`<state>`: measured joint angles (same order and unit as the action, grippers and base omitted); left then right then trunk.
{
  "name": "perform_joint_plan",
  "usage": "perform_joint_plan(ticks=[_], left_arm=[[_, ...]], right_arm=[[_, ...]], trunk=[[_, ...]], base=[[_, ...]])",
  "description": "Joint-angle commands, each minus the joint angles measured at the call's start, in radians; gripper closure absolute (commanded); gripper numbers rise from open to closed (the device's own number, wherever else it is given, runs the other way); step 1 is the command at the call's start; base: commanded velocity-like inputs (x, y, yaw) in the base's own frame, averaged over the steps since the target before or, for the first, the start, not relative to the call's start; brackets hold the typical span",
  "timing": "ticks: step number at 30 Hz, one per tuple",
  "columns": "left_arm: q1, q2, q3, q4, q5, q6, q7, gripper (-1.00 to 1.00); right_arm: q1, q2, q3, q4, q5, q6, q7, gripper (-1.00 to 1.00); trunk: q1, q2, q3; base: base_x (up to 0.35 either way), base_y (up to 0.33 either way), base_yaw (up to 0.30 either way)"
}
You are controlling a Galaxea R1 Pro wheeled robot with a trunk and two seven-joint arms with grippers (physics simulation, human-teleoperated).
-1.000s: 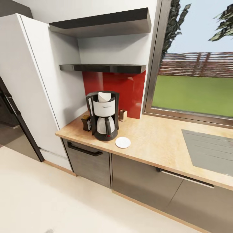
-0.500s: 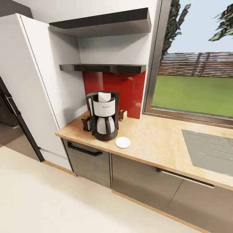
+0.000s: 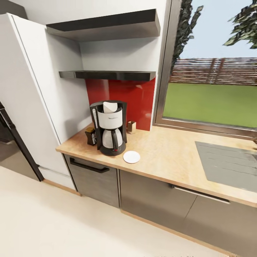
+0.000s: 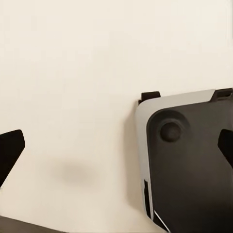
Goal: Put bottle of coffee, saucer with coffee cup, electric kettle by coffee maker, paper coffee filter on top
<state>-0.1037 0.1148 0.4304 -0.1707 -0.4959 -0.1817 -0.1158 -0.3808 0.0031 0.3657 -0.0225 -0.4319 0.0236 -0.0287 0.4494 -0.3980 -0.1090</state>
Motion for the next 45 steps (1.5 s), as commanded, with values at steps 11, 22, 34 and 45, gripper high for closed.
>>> perform_joint_plan(ticks=[11, 22, 34, 45], left_arm=[[-0.001, -0.001, 0.009, 0.0, -0.006, -0.001, -0.005, -1.0], [-0.001, -0.008, 0.01, 0.0, -0.006, -0.001, -0.004, -1.0], [-0.001, -0.007, 0.011, -0.001, -0.004, -0.008, -0.003, -1.0], [-0.001, -0.007, 0.011, -0.001, 0.003, -0.007, -0.002, -1.0]], right_arm=[[0.045, -0.03, 0.008, -0.002, -0.013, 0.001, -0.002, -1.0], [0.046, -0.038, 0.007, -0.002, -0.014, -0.002, -0.002, -1.0], [0.046, -0.037, 0.008, -0.002, -0.014, -0.004, -0.002, -1.0], [0.046, -0.035, 0.007, -0.002, -0.014, -0.004, -0.002, -1.0]], trunk=[[0.001, -0.002, -0.002], [0.001, -0.002, -0.008], [0.001, -0.002, -0.018], [0.001, -0.002, -0.024]], base=[[0.0, 0.0, -0.277], [0.027, -0.033, -0.279], [0.105, -0.228, -0.268], [-0.018, -0.27, -0.277]])
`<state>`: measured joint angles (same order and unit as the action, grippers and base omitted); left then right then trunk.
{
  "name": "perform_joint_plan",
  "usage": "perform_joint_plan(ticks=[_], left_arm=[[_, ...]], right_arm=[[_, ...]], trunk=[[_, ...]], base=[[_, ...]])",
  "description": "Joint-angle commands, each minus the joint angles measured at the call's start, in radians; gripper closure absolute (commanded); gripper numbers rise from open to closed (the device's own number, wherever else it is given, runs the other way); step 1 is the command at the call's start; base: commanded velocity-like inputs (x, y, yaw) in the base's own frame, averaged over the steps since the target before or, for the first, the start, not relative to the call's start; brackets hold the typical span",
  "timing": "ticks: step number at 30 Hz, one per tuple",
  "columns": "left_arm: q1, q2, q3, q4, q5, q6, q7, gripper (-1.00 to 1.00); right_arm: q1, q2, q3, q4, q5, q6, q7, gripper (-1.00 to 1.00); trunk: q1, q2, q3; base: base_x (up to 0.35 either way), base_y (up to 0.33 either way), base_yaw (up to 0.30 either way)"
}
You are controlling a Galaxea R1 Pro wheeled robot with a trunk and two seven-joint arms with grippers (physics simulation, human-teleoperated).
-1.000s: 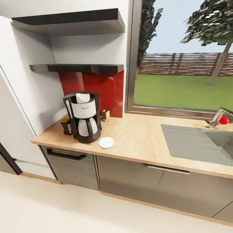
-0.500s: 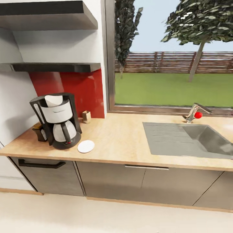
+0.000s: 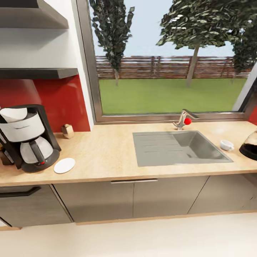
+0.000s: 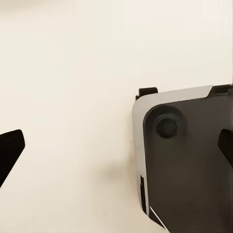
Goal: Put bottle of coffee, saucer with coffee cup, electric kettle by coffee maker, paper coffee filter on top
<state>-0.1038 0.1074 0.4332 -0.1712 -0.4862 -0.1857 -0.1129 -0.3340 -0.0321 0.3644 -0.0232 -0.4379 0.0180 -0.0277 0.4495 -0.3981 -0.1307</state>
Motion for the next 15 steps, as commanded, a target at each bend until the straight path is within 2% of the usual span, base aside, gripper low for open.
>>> perform_joint_plan(ticks=[1, 15], left_arm=[[-0.001, -0.001, 0.009, 0.0, -0.006, -0.003, -0.005, -1.0], [-0.001, -0.002, 0.009, 0.005, -0.007, -0.004, -0.005, -1.0]], right_arm=[[0.0, 0.0, 0.008, -0.001, -0.009, 0.002, -0.003, -1.0], [0.0, 0.0, 0.009, -0.001, -0.009, 0.002, -0.003, -1.0]], trunk=[[0.001, -0.002, -0.002], [0.001, -0.002, -0.002]], base=[[-0.001, -0.273, -0.291], [0.0, -0.274, -0.298]])
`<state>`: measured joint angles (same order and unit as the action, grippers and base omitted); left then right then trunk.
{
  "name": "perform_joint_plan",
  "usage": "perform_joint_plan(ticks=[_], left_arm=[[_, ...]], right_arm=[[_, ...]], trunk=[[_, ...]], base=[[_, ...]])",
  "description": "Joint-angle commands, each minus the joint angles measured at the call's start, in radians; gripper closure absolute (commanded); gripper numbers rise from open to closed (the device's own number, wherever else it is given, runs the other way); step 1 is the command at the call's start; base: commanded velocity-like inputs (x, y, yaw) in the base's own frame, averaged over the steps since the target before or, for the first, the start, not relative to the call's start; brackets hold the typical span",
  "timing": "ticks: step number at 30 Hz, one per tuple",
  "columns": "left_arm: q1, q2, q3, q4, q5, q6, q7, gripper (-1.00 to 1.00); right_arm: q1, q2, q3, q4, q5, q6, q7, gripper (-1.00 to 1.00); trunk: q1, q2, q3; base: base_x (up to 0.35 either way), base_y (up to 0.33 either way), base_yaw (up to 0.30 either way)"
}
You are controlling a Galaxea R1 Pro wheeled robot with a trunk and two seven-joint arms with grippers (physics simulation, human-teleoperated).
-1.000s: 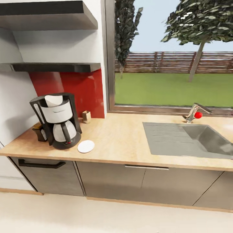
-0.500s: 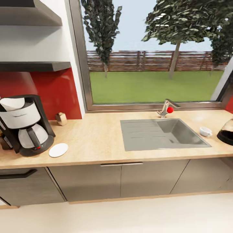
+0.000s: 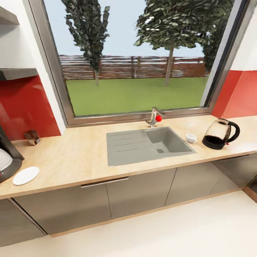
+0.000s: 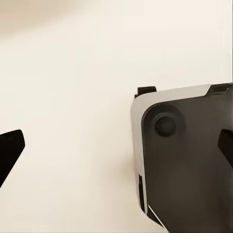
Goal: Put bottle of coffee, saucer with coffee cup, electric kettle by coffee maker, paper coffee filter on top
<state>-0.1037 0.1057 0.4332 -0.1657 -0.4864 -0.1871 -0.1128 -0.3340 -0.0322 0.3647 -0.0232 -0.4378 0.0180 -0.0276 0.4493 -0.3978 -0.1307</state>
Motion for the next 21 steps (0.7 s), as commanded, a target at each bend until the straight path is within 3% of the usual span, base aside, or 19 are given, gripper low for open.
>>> perform_joint_plan(ticks=[1, 21], left_arm=[[-0.001, 0.0, 0.009, 0.0, -0.007, -0.003, -0.005, -1.0], [-0.001, 0.002, 0.009, 0.0, -0.006, 0.0, -0.005, -1.0]], right_arm=[[0.0, 0.0, 0.008, -0.001, -0.009, 0.002, -0.003, -1.0], [0.0, 0.0, 0.008, -0.001, -0.009, 0.002, -0.003, -1.0]], trunk=[[0.001, -0.002, -0.002], [0.001, -0.002, -0.002]], base=[[0.0, -0.273, -0.3], [0.0, -0.274, -0.3]])
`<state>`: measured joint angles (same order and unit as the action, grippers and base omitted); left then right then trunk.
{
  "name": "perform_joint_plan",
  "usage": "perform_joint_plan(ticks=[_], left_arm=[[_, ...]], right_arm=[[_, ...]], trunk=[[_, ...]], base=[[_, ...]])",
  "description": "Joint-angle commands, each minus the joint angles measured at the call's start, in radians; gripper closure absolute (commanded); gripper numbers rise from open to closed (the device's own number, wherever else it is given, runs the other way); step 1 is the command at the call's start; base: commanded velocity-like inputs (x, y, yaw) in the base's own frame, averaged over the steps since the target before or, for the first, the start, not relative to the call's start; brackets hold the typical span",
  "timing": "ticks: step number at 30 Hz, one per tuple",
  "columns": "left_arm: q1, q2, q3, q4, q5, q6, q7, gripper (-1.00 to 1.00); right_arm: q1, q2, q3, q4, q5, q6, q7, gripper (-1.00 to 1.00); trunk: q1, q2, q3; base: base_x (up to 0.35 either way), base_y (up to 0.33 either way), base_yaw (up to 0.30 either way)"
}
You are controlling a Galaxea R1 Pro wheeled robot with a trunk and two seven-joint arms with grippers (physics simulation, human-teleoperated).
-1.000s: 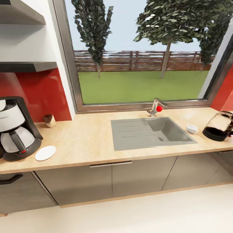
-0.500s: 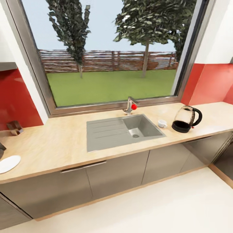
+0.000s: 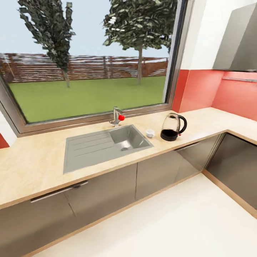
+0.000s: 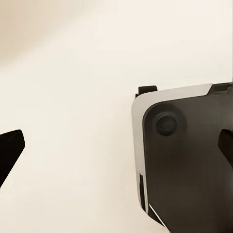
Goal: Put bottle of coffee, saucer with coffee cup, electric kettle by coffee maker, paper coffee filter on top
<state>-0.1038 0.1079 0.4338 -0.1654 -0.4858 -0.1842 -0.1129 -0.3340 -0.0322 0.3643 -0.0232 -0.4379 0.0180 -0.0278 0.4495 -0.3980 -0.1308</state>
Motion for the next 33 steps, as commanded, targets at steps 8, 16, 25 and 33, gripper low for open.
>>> perform_joint_plan(ticks=[8, 16, 25, 33], left_arm=[[-0.001, -0.001, 0.008, 0.0, -0.007, -0.002, -0.005, -1.0], [-0.001, -0.002, 0.008, 0.0, -0.007, -0.001, -0.005, -1.0], [-0.001, 0.0, 0.008, 0.0, -0.007, -0.001, -0.003, -1.0], [-0.001, -0.003, 0.008, 0.0, -0.007, -0.001, -0.001, -1.0]], right_arm=[[0.0, 0.0, 0.008, -0.001, -0.009, 0.002, -0.003, -1.0], [0.0, 0.0, 0.008, -0.001, -0.009, 0.002, -0.003, -1.0], [0.0, 0.0, 0.01, -0.001, -0.003, 0.002, -0.002, -1.0], [0.0, -0.003, 0.011, -0.001, -0.001, -0.018, -0.003, -1.0]], trunk=[[0.001, -0.002, -0.002], [0.001, -0.002, -0.002], [0.001, -0.002, -0.002], [0.001, -0.002, -0.002]], base=[[0.004, -0.273, -0.3], [0.183, -0.219, -0.3], [0.234, -0.217, -0.137], [0.305, -0.138, -0.002]])
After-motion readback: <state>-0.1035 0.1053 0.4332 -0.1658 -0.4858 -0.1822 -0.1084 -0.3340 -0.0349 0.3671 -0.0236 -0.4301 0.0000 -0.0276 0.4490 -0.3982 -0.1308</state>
